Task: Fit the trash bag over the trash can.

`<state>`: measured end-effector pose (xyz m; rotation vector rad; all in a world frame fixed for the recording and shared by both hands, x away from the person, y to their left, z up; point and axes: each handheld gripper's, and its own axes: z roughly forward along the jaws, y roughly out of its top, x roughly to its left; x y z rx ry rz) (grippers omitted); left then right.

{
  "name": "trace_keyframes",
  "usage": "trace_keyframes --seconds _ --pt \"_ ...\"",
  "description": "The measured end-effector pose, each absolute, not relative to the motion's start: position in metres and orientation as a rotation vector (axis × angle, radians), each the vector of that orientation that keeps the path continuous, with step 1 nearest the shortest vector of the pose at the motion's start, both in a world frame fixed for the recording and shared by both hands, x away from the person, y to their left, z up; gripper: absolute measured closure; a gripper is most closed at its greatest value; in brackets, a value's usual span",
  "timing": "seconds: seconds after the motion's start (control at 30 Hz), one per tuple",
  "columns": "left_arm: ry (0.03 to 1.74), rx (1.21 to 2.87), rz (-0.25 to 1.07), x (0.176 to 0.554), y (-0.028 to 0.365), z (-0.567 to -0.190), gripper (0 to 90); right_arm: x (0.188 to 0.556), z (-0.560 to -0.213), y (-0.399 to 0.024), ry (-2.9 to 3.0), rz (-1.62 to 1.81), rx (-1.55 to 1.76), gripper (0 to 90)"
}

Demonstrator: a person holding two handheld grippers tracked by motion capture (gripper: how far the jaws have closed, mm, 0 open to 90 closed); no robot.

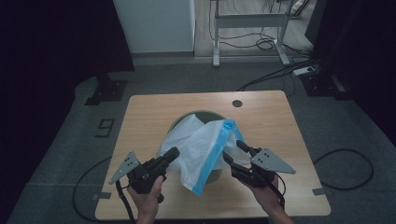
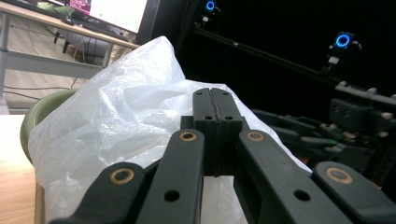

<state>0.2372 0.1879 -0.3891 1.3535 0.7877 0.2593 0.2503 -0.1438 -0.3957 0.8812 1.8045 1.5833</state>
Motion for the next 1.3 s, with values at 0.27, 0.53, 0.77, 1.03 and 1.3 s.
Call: trace_keyframes --seconds 0.27,0.53,0.77,1.03,1.3 --pt "0.786 1.333 0.236 0.238 0.192 -0.387 90.0 0.264 -0.399 -0.135 1.838 1.569 0.928 38.9" --pt "0.779 1.333 0.220 0.238 0.192 -0.387 90.0 0.271 -0.390 -0.123 1.876 1.578 0.933 36.7" --pt "0.776 1.339 0.214 0.239 0.192 -0.387 90.0 0.280 -0.391 -0.118 1.894 1.591 0.984 37.4" --pt "0.780 1.331 0.206 0.241 0.195 -0.389 90.0 0.286 -0.383 -0.114 1.920 1.579 0.949 51.7" --pt "0.783 1.318 0.201 0.242 0.197 -0.389 90.0 0.287 -0.377 -0.107 1.945 1.549 0.849 80.2"
